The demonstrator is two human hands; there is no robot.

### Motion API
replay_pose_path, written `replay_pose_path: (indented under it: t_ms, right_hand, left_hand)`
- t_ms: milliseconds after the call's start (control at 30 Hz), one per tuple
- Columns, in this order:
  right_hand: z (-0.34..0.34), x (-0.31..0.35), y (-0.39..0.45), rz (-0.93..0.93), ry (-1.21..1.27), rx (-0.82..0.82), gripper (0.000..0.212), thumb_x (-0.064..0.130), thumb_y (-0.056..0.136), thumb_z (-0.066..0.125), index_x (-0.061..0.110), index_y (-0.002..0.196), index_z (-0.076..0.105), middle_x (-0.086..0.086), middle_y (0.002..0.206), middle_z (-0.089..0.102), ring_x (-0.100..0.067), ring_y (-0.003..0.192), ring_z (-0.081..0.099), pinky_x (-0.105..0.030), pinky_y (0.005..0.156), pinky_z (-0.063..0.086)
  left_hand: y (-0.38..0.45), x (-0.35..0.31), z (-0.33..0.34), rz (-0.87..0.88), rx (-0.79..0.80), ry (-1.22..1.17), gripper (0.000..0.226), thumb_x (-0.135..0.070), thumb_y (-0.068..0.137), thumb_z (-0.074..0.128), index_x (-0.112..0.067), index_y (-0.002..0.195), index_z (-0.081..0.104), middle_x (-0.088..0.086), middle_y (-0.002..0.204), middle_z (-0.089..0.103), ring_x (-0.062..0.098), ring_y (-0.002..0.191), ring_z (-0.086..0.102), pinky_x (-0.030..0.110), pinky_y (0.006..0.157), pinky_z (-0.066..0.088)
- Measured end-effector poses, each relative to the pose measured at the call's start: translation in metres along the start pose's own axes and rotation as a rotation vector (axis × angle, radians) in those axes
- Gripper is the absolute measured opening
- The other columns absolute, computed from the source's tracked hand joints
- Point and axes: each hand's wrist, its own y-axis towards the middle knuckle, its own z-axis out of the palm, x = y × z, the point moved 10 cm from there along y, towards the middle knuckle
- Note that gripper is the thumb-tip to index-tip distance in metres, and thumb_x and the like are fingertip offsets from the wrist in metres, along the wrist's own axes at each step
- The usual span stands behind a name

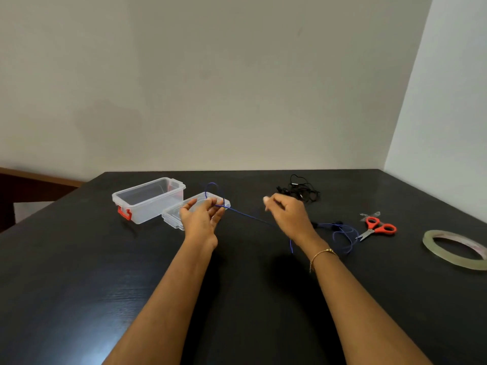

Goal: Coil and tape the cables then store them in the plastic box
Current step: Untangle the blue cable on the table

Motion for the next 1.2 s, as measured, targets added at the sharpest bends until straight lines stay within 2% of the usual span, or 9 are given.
replay_pose_path:
  t_ms: [267, 367, 533, 633, 700, 833, 933, 1100, 1200]
  right_hand:
    - [0.012, -0.002, -0.007, -0.133, -0.638, 0.207, 0.042, 0.059, 0.079, 0.057, 0.019, 0.078, 0.072, 0.013, 0.050, 0.040, -0.006, 0.052, 0.040, -0.020, 0.049, 0.027]
    - [0.004, -0.007, -0.005, -0.124, -0.713, 0.176, 0.048, 0.057, 0.085, 0.050, 0.020, 0.055, 0.055, 0.007, 0.049, 0.040, -0.008, 0.049, 0.038, -0.023, 0.047, 0.025]
    - [-0.001, -0.024, -0.005, -0.023, -0.798, 0.193, 0.055, 0.050, 0.090, 0.048, 0.019, 0.045, 0.037, 0.003, 0.048, 0.039, -0.011, 0.047, 0.038, -0.023, 0.045, 0.023]
    - [-0.003, -0.041, -0.005, 0.069, -0.818, 0.240, 0.050, 0.042, 0.090, 0.050, 0.018, 0.047, 0.041, 0.001, 0.054, 0.044, -0.018, 0.061, 0.051, -0.022, 0.050, 0.031]
    - [-0.002, -0.050, -0.008, 0.147, -0.871, 0.280, 0.042, 0.041, 0.089, 0.051, 0.019, 0.054, 0.050, 0.000, 0.069, 0.053, -0.020, 0.090, 0.055, -0.029, 0.072, 0.039]
    - [0.005, -0.019, -0.007, 0.037, -1.071, 0.192, 0.036, 0.042, 0.087, 0.048, 0.020, 0.112, 0.061, -0.003, 0.128, 0.047, -0.024, 0.129, 0.028, -0.049, 0.101, 0.025]
    - [0.018, 0.021, -0.009, -0.117, -1.045, 0.095, 0.059, 0.041, 0.085, 0.049, 0.014, 0.136, 0.040, -0.008, 0.152, 0.023, -0.026, 0.144, -0.001, -0.058, 0.109, 0.007]
    - [0.041, 0.047, -0.017, -0.176, -0.764, 0.109, 0.037, 0.036, 0.088, 0.045, 0.013, 0.113, 0.060, 0.000, 0.124, 0.057, -0.017, 0.144, 0.010, -0.054, 0.110, 0.006]
    - [0.052, 0.039, -0.018, -0.131, -0.600, 0.192, 0.025, 0.028, 0.089, 0.046, 0.014, 0.102, 0.063, -0.002, 0.114, 0.063, -0.017, 0.128, 0.040, -0.044, 0.108, 0.017]
  left_hand:
    - [-0.004, 0.004, 0.020, -0.082, 0.169, 0.012, 0.019, -0.004, 0.090, 0.039, -0.014, 0.079, 0.051, -0.008, 0.036, 0.040, 0.004, 0.030, 0.033, 0.015, 0.036, 0.034]
    - [-0.013, -0.006, 0.033, -0.049, 0.304, -0.143, 0.024, -0.007, 0.095, 0.033, -0.016, 0.109, 0.049, 0.002, 0.076, 0.070, 0.007, 0.040, 0.052, 0.015, 0.042, 0.045]
    - [-0.017, -0.022, 0.043, 0.154, 0.384, 0.022, 0.040, -0.007, 0.099, 0.033, -0.021, 0.136, 0.040, -0.002, 0.139, 0.044, 0.026, 0.112, 0.058, 0.025, 0.066, 0.059]
    - [-0.012, -0.017, 0.040, 0.218, 0.324, 0.296, 0.042, -0.003, 0.097, 0.038, -0.018, 0.136, 0.043, -0.001, 0.145, 0.038, 0.021, 0.132, 0.040, 0.026, 0.082, 0.055]
    - [-0.013, -0.015, 0.040, 0.250, 0.333, 0.425, 0.039, -0.006, 0.098, 0.038, -0.017, 0.134, 0.046, -0.004, 0.144, 0.041, 0.015, 0.135, 0.036, 0.026, 0.097, 0.045]
    - [-0.028, -0.006, 0.052, 0.302, 0.455, 0.609, 0.036, -0.013, 0.099, 0.036, -0.015, 0.133, 0.047, -0.005, 0.144, 0.042, 0.006, 0.134, 0.033, 0.003, 0.092, 0.035]
    - [-0.036, 0.011, 0.060, 0.257, 0.558, 0.719, 0.040, -0.031, 0.099, 0.031, -0.025, 0.137, 0.042, -0.006, 0.152, 0.027, 0.007, 0.143, 0.010, 0.020, 0.111, 0.015]
    - [-0.049, 0.023, 0.065, 0.145, 0.652, 0.621, 0.050, -0.042, 0.099, 0.013, -0.027, 0.141, 0.033, -0.005, 0.155, 0.018, 0.007, 0.144, 0.005, 0.027, 0.115, 0.006]
    - [-0.055, 0.023, 0.067, 0.101, 0.675, 0.588, 0.052, -0.045, 0.097, 0.007, -0.030, 0.143, 0.026, -0.009, 0.151, 0.020, 0.000, 0.138, 0.014, 0.018, 0.105, 0.015]
